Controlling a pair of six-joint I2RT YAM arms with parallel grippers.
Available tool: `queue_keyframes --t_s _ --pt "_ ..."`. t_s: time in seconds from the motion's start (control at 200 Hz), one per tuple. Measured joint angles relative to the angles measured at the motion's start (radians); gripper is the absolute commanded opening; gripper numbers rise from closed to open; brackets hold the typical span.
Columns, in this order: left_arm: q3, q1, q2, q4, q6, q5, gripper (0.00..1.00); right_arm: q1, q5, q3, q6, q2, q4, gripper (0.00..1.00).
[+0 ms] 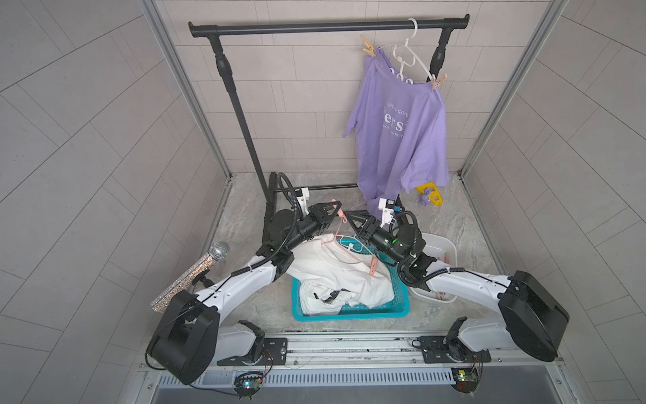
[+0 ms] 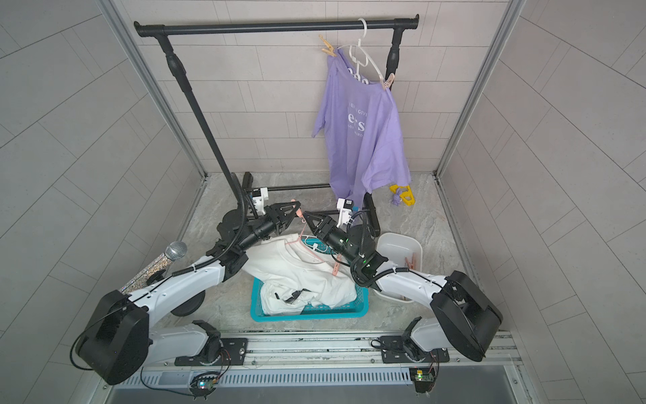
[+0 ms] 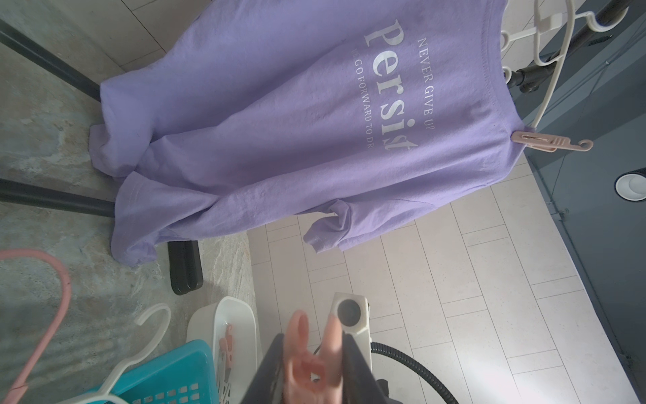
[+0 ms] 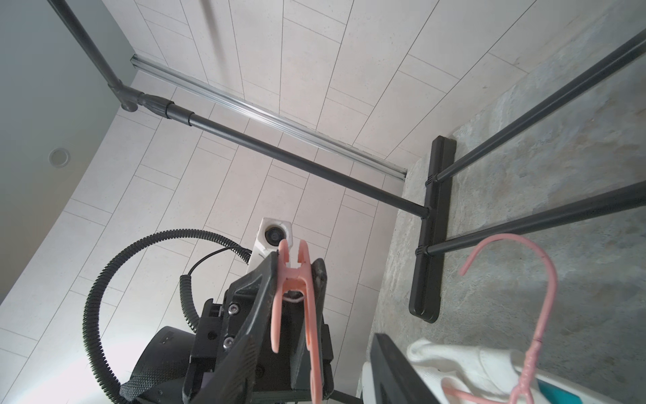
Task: Use clothespins to secure the t-shirt on both sides of the hanger
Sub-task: Open the clothespin.
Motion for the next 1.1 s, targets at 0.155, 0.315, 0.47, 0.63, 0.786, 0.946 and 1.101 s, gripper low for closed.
queue_keyframes --t_s 0.155,0.315,0.47,0.63,0.786,0.946,1.101 --pt "0.0 -0.008 0.0 -0.019 0.013 0.003 0.2 0.004 -0.023 0.026 0.005 0.04 0.013 0.54" --pt "0.0 -0.01 0.0 -0.04 0.031 0.002 0.2 0.01 -0.034 0.042 0.01 0.051 0.034 0.5" --pt "0.0 -0.013 0.0 -0.043 0.034 -0.002 0.2 0.012 -0.034 0.045 0.019 0.056 0.039 0.46" --pt "0.0 -0.013 0.0 -0.043 0.034 -0.002 0.2 0.014 -0.034 0.045 0.026 0.065 0.046 0.44" --pt "0.0 -0.014 0.0 -0.036 0.034 -0.005 0.2 0.015 -0.033 0.045 0.033 0.066 0.051 0.37" --pt "-0.001 -0.014 0.0 -0.021 0.03 -0.005 0.2 0.015 -0.023 0.045 0.051 0.066 0.055 0.33" --pt "-0.001 -0.015 0.001 -0.015 0.035 -0.009 0.21 0.017 -0.023 0.045 0.05 0.067 0.05 0.33"
